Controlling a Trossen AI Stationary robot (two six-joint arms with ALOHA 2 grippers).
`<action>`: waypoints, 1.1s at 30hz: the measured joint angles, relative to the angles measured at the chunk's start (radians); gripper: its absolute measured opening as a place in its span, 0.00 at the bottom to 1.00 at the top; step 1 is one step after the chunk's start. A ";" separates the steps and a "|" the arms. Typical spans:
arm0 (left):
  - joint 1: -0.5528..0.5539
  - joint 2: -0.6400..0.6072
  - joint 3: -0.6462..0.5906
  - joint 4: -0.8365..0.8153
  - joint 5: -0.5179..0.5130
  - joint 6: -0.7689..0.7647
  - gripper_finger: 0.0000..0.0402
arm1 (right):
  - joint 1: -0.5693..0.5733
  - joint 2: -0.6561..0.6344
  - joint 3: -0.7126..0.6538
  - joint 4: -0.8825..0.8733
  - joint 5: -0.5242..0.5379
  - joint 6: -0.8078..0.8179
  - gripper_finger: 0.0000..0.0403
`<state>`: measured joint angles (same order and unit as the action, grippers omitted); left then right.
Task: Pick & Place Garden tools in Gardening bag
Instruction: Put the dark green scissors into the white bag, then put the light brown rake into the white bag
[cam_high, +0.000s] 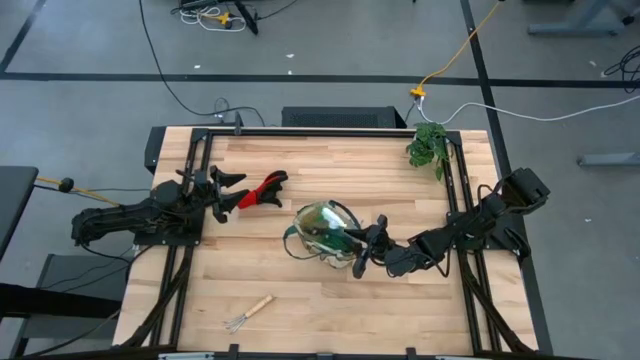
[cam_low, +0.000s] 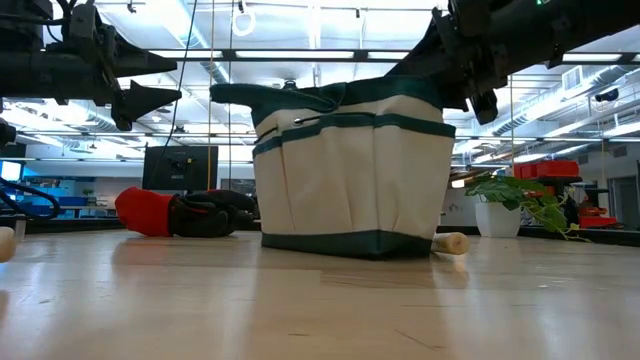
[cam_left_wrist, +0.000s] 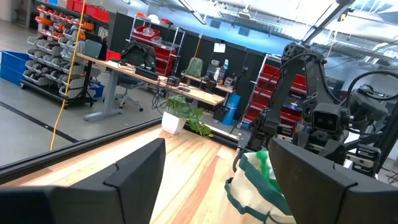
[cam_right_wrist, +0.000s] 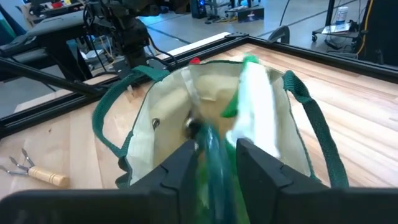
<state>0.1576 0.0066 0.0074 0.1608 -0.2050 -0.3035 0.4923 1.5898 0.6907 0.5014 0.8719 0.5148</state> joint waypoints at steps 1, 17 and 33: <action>0.000 0.000 0.000 0.000 0.000 0.000 0.73 | 0.000 0.000 0.000 0.000 0.000 0.000 0.29; 0.000 0.000 0.000 0.000 0.000 0.000 0.73 | -0.001 -0.053 0.000 0.057 0.063 -0.147 0.24; 0.000 0.000 0.000 0.000 0.000 -0.001 0.73 | -0.002 -0.327 0.000 -0.550 -0.202 0.360 0.24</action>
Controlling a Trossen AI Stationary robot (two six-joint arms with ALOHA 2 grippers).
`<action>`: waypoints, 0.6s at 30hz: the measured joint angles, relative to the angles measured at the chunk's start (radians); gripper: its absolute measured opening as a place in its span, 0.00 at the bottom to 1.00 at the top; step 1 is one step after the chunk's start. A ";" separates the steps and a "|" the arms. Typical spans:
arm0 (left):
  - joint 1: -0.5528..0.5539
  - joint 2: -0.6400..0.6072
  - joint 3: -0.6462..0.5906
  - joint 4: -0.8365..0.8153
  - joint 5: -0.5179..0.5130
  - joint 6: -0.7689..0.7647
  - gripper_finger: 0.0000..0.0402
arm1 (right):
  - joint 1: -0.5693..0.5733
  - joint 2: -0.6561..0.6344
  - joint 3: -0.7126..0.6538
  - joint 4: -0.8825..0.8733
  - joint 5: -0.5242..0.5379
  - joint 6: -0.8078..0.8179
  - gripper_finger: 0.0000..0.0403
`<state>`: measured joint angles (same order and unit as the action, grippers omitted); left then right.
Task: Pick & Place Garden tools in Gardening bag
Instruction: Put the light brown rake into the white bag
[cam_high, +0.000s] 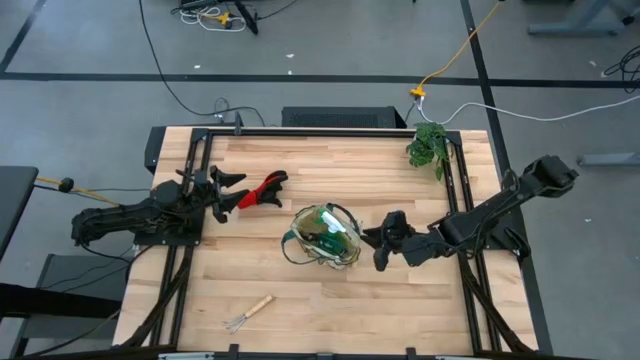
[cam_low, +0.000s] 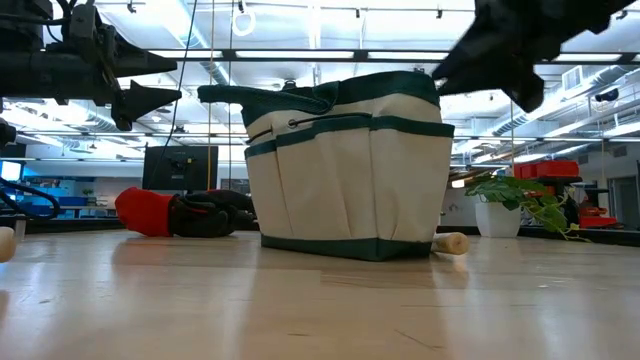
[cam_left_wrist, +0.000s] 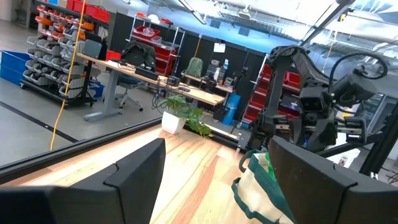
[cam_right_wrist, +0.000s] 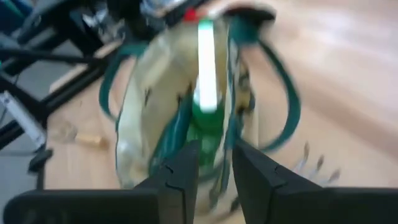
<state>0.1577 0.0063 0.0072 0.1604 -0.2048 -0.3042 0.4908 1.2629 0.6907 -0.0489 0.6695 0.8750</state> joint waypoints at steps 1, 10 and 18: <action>0.000 0.000 0.000 0.000 0.000 0.000 0.73 | 0.000 -0.002 0.000 -0.021 -0.029 0.028 0.24; 0.000 0.000 0.000 0.000 0.000 0.000 0.73 | -0.006 -0.001 0.000 -0.216 -0.201 0.274 0.24; 0.000 0.000 0.000 0.000 0.000 -0.001 0.73 | -0.006 0.077 0.000 -0.223 -0.244 0.362 0.24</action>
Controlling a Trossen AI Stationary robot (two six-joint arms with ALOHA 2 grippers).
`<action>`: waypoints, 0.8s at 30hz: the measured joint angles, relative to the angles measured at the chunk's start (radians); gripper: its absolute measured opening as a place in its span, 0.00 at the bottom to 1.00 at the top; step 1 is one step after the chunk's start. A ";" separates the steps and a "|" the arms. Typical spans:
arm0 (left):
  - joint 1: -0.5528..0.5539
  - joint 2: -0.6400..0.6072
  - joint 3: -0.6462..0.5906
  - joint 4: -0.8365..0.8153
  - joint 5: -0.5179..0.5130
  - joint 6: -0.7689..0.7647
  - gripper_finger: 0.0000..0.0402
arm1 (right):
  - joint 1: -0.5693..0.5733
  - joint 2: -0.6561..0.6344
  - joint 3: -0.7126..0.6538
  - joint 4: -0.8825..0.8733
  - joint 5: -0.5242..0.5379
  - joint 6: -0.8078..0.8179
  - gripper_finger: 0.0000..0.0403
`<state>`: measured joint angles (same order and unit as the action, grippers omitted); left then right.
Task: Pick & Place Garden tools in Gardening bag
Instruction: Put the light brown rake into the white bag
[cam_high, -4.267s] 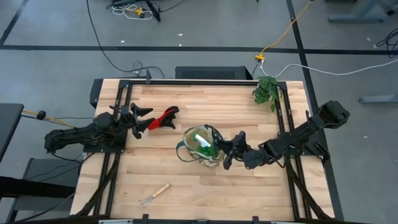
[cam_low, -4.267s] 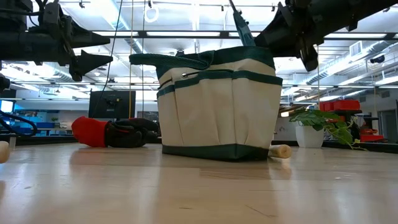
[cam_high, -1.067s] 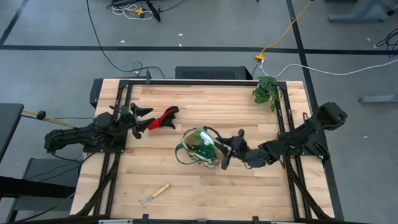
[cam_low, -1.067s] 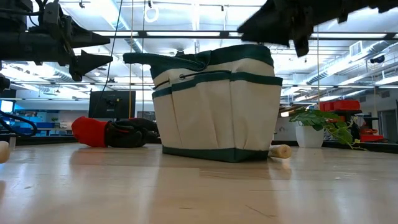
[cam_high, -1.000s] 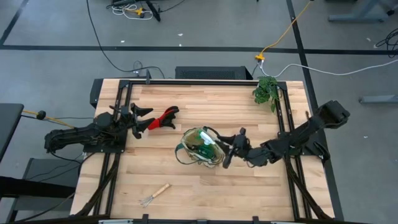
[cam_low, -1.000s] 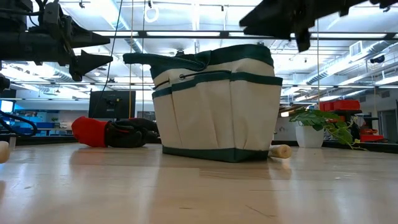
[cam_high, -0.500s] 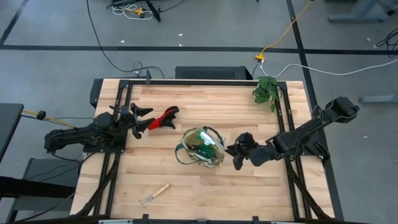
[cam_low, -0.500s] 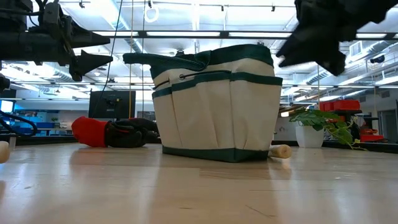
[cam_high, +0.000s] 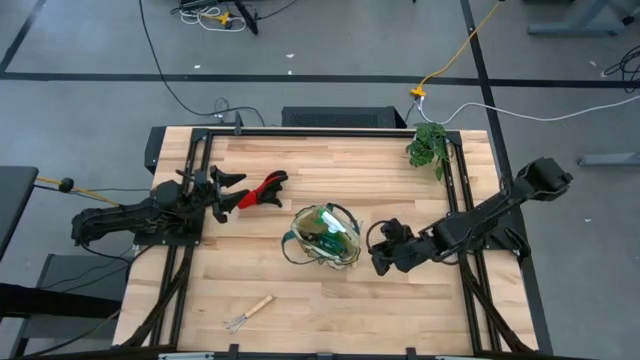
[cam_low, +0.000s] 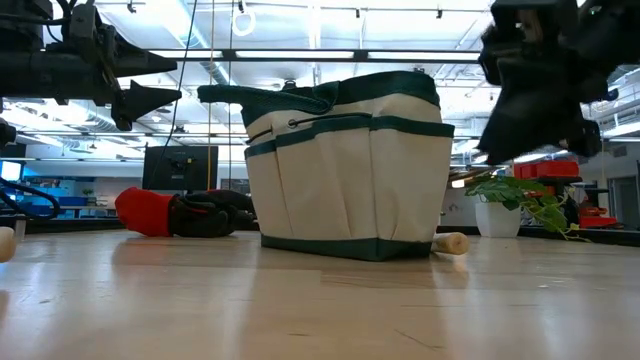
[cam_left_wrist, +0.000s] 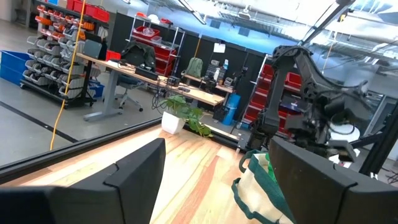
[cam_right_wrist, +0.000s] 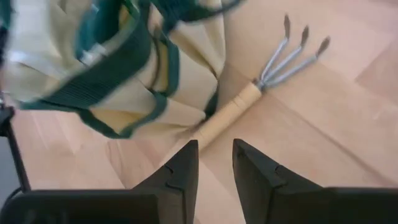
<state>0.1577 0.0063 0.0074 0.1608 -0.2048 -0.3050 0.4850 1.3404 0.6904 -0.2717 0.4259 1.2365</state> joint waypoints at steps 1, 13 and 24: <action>0.000 0.000 0.000 0.000 0.000 0.000 0.73 | 0.000 0.014 0.000 0.003 -0.007 0.010 0.24; 0.000 0.000 0.000 0.000 0.000 0.000 0.73 | -0.015 0.186 0.000 0.172 -0.035 0.039 0.24; 0.000 0.000 0.000 0.002 0.000 0.000 0.73 | -0.020 0.265 0.000 0.221 -0.044 0.055 0.37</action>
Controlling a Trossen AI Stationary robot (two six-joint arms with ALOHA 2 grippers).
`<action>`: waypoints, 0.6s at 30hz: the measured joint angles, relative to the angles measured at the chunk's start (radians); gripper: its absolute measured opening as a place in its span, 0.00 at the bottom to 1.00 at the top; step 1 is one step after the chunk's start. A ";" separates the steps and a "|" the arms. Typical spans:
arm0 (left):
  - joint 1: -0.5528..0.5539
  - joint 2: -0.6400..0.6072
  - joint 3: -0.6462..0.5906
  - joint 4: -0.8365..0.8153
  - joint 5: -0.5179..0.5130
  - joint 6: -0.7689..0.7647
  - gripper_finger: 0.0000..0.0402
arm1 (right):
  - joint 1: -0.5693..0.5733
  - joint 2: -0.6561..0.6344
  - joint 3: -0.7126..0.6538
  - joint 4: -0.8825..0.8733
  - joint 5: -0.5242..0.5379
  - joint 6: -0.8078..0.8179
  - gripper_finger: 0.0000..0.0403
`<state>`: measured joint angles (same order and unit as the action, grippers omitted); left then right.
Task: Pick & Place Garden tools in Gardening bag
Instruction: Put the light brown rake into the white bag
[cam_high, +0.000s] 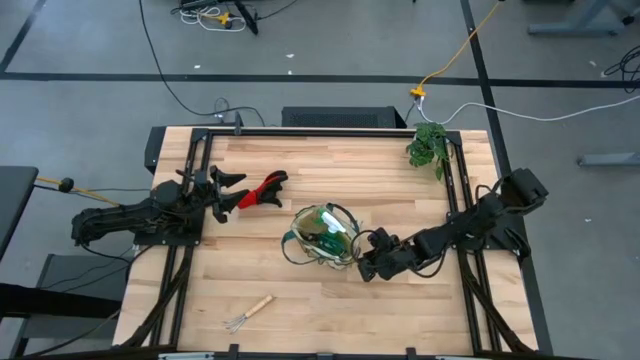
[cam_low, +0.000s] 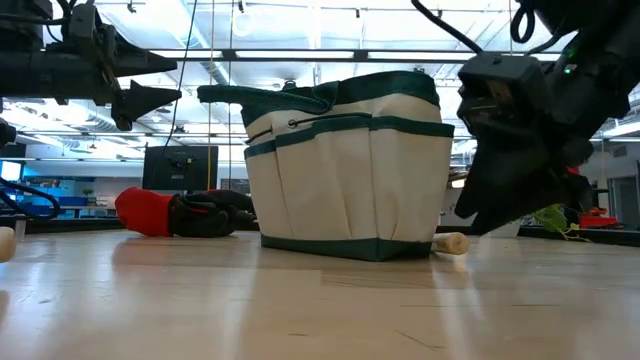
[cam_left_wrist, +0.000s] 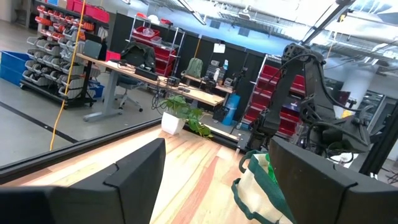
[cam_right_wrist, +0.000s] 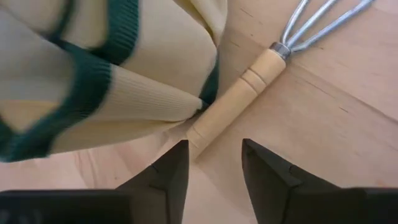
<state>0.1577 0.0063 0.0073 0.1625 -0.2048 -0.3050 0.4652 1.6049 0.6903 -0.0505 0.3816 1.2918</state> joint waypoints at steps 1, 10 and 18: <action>0.000 0.000 0.000 0.000 0.000 0.000 0.73 | 0.000 0.008 0.000 0.003 0.001 0.006 0.38; 0.000 0.000 0.000 0.001 0.000 -0.002 0.73 | -0.003 0.050 0.000 0.076 0.016 0.010 0.44; 0.000 0.000 0.000 0.001 0.000 -0.005 0.73 | -0.006 0.089 0.000 0.094 0.021 0.053 0.42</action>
<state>0.1577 0.0063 0.0072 0.1638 -0.2047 -0.3103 0.4591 1.6941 0.6903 0.0431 0.4027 1.3452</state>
